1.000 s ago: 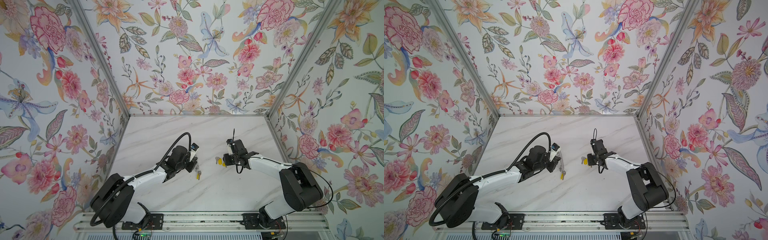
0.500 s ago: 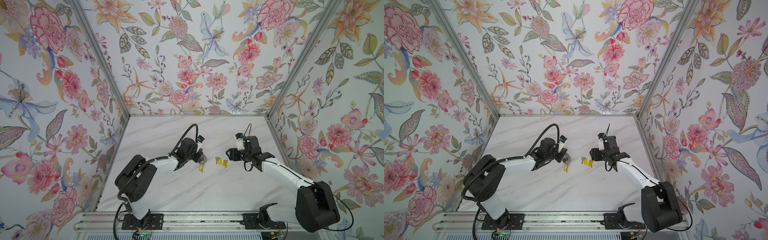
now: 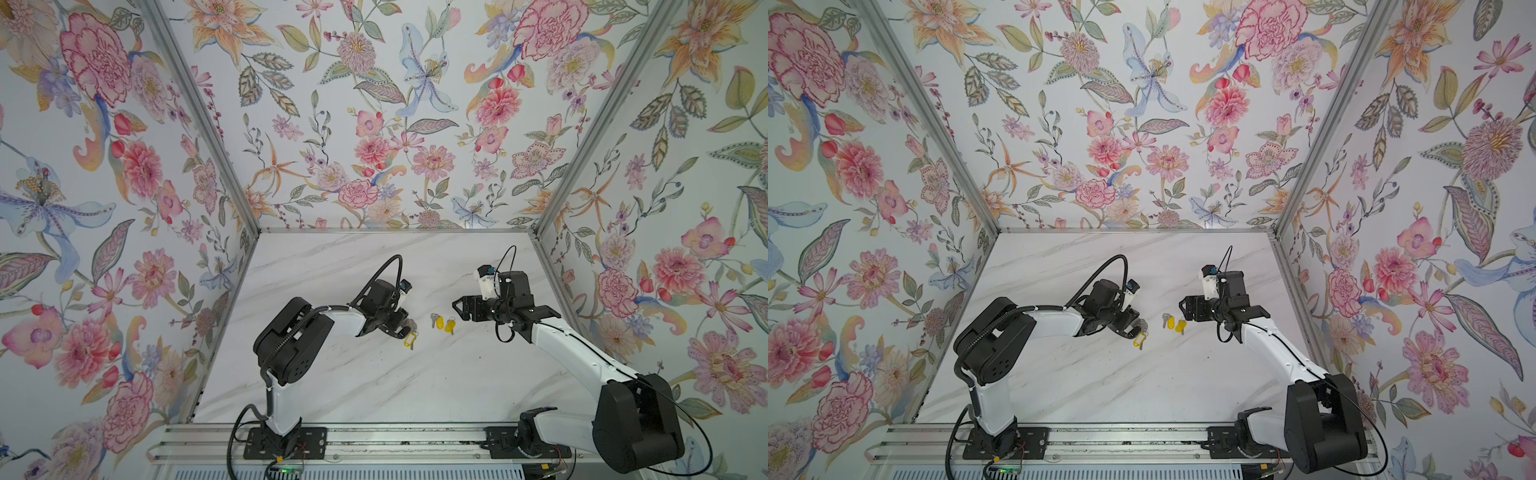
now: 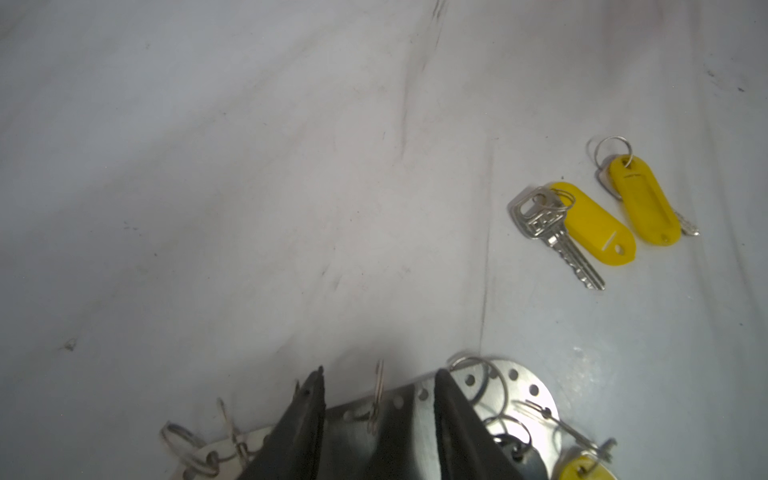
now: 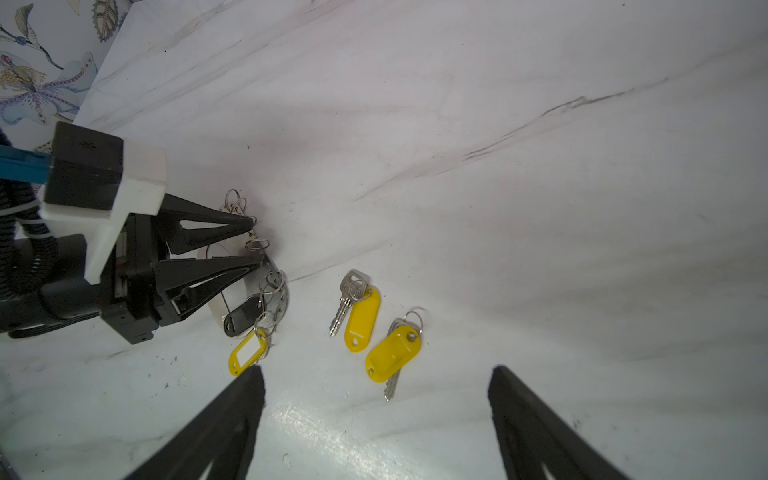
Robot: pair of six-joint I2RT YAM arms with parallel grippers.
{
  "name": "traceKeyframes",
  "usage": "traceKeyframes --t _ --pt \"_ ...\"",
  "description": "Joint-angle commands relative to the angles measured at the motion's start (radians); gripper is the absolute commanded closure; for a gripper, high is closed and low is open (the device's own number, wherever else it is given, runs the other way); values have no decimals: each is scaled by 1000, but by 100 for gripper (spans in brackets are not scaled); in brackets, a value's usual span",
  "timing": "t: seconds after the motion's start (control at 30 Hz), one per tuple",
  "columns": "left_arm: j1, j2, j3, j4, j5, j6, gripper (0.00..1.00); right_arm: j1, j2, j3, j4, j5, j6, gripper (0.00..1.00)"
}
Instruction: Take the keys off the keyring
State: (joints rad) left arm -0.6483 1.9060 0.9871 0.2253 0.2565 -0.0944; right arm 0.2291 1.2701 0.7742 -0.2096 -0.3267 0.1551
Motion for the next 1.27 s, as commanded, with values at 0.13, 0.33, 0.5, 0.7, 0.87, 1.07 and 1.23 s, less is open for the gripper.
traceKeyframes --t 0.13,0.33,0.5,0.7,0.87,1.07,1.23 --pt "75 -319 -126 -53 -114 54 1 -88 -120 -75 13 66 -72 1" --pt "256 -573 -325 57 -286 60 1 -122 -156 -219 299 294 -105 1" --pt "425 -621 -513 311 -456 79 1 -125 -70 -358 699 411 -194 1" --pt "523 -535 -651 662 -469 104 1 -126 114 -403 1009 433 -247 1" --pt "539 -467 -643 772 -440 140 1 -134 200 -416 1131 407 -267 1" --pt "554 -403 -640 868 -376 135 1 -191 247 -467 1266 295 -239 1" --pt "557 -416 -653 876 -361 141 1 -195 244 -465 1257 292 -236 1"
